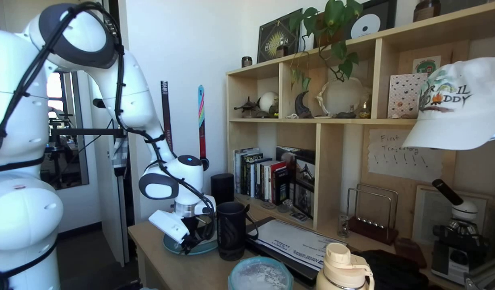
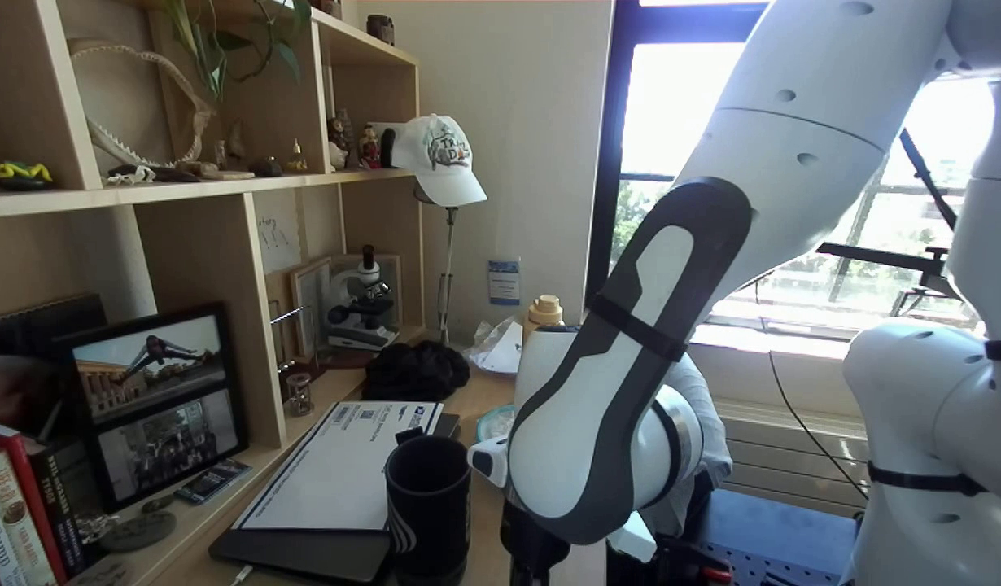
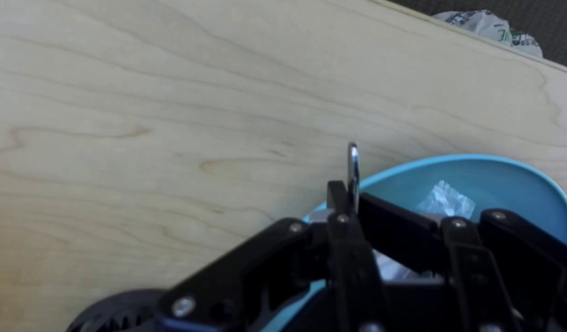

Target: Take the fork from the blue plate and place it in the brown bowl

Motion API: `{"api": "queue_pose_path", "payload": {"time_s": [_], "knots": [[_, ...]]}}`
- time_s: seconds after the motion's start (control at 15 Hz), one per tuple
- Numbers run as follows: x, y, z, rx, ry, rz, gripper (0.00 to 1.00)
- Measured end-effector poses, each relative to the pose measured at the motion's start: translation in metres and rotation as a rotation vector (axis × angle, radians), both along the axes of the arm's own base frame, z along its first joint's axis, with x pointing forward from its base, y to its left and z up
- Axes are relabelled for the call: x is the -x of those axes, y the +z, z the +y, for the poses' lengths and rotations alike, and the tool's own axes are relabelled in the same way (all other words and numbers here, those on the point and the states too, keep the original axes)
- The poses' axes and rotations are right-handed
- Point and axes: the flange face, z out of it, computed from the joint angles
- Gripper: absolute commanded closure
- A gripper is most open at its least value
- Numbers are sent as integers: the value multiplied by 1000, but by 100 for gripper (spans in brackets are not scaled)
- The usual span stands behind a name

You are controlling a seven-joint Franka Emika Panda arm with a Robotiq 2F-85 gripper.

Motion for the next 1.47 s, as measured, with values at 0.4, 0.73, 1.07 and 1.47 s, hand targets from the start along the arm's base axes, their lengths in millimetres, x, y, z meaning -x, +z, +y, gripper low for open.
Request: {"api": "queue_pose_path", "payload": {"time_s": [0.4, 0.73, 1.07, 1.47], "knots": [[-15, 28, 6, 56, 28, -33, 98], [-31, 65, 21, 101, 155, -11, 98], [-65, 122, 53, 126, 344, 87, 98], [-100, 126, 91, 131, 545, 195, 98]]}}
